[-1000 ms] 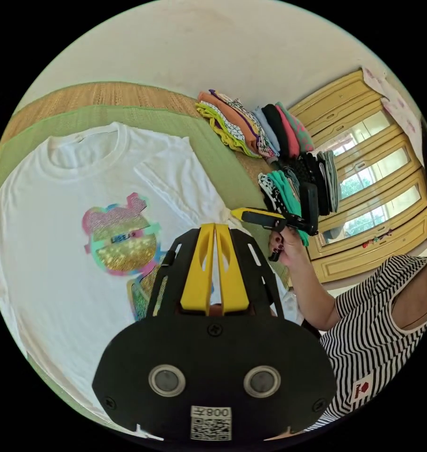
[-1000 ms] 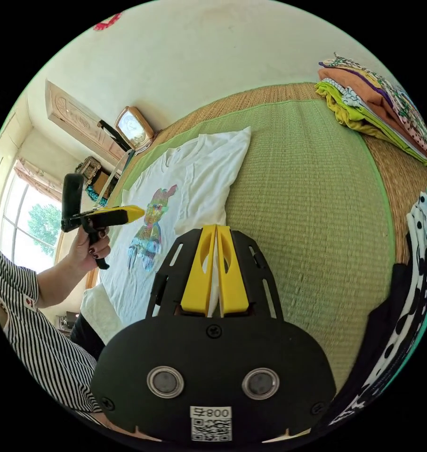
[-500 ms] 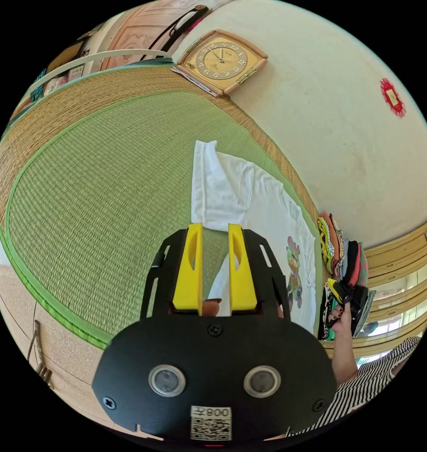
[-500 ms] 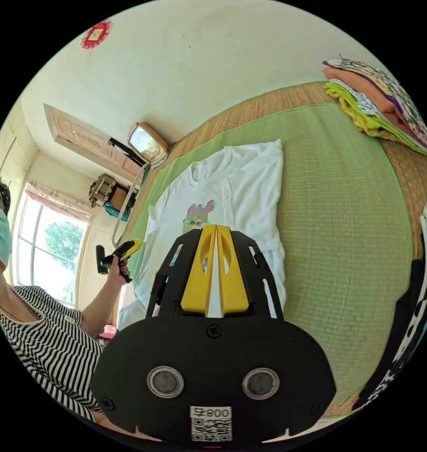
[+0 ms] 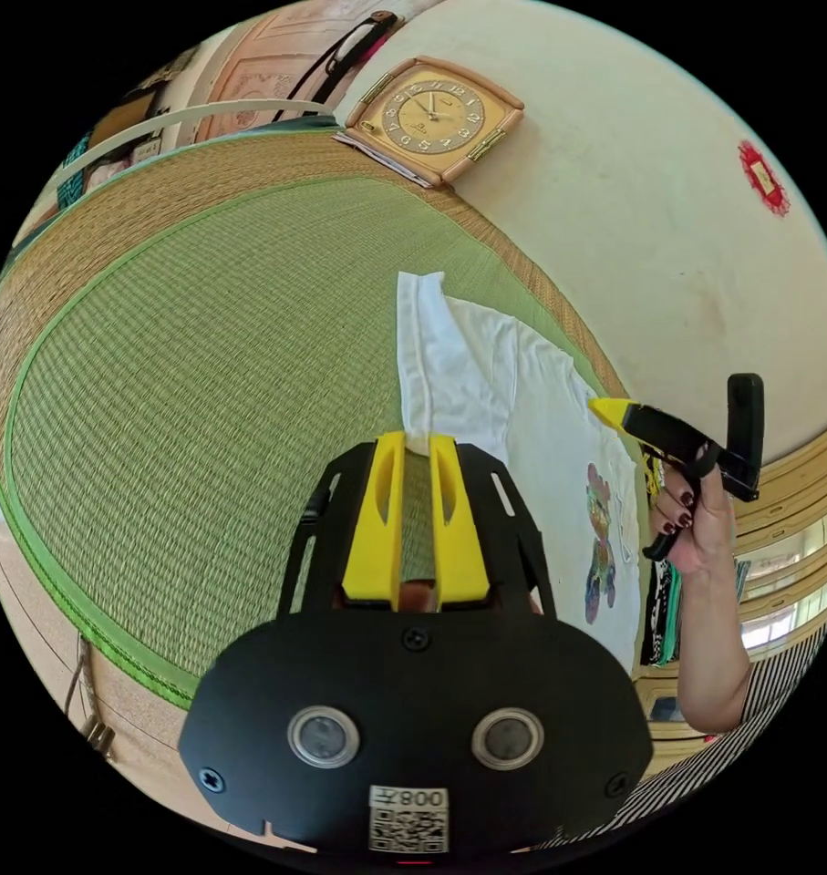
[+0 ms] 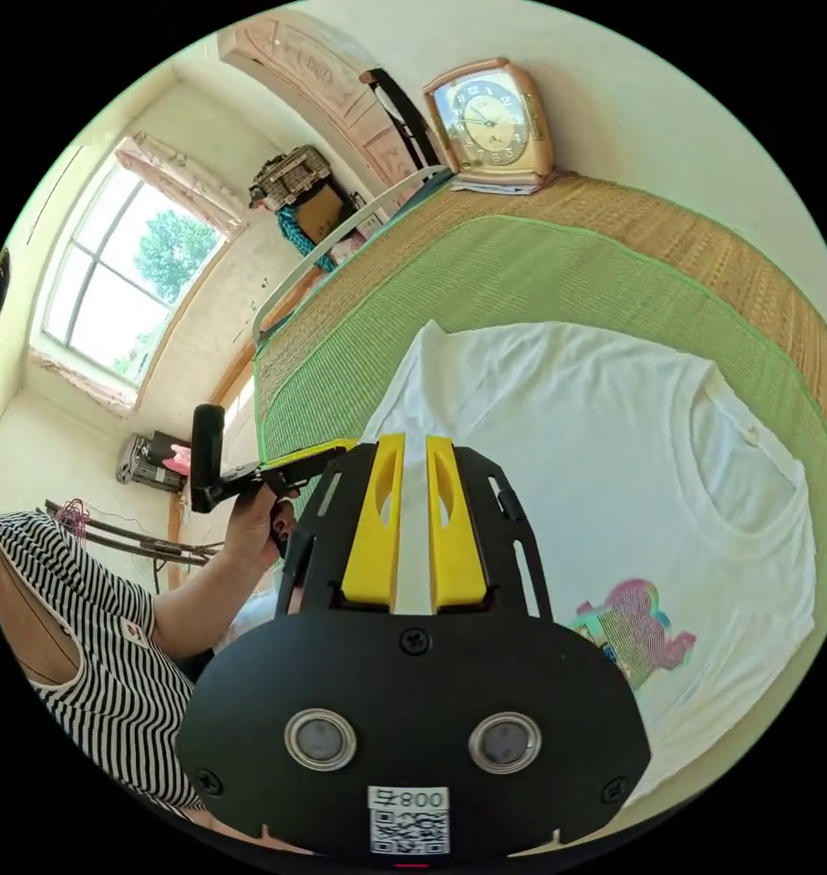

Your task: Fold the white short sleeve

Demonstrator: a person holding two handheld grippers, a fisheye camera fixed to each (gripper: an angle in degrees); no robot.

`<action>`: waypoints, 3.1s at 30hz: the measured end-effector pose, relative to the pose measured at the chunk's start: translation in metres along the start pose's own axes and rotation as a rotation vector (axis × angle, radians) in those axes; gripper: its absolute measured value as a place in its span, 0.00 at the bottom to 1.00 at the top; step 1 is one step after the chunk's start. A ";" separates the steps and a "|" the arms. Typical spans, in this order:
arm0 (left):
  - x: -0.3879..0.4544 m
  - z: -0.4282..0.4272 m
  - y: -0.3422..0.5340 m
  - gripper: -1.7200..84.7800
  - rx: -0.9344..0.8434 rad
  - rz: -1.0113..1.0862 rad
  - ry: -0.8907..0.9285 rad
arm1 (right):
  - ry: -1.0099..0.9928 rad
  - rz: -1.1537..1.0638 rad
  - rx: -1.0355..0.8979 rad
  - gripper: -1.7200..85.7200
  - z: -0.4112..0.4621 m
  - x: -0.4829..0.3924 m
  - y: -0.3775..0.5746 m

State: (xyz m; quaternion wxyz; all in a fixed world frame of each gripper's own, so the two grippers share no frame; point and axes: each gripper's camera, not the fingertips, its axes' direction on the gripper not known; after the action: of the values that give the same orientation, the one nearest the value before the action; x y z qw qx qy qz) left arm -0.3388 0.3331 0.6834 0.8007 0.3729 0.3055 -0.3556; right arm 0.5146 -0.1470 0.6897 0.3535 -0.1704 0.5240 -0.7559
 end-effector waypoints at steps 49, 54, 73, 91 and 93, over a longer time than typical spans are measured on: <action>0.032 0.015 -0.015 0.04 -0.171 0.491 0.283 | 0.073 0.244 0.085 0.03 0.032 0.093 -0.126; 0.050 0.032 -0.019 0.04 -0.212 0.509 0.251 | 0.069 0.291 0.088 0.03 0.033 0.118 -0.110; 0.067 0.062 -0.036 0.02 -0.236 0.394 0.137 | 0.117 0.171 0.055 0.02 0.038 0.107 -0.126; 0.057 0.050 -0.021 0.02 -0.183 0.359 0.138 | 0.241 -0.016 -0.016 0.02 0.081 0.066 -0.153; 0.055 0.052 -0.017 0.02 -0.205 0.355 0.133 | 0.231 -0.008 0.002 0.02 0.072 0.057 -0.130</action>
State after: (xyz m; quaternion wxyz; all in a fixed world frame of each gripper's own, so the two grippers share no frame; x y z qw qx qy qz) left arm -0.3100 0.2636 0.6635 0.8625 0.3602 0.3218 -0.1507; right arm 0.4745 -0.2099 0.8299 0.2880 -0.0840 0.5599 -0.7723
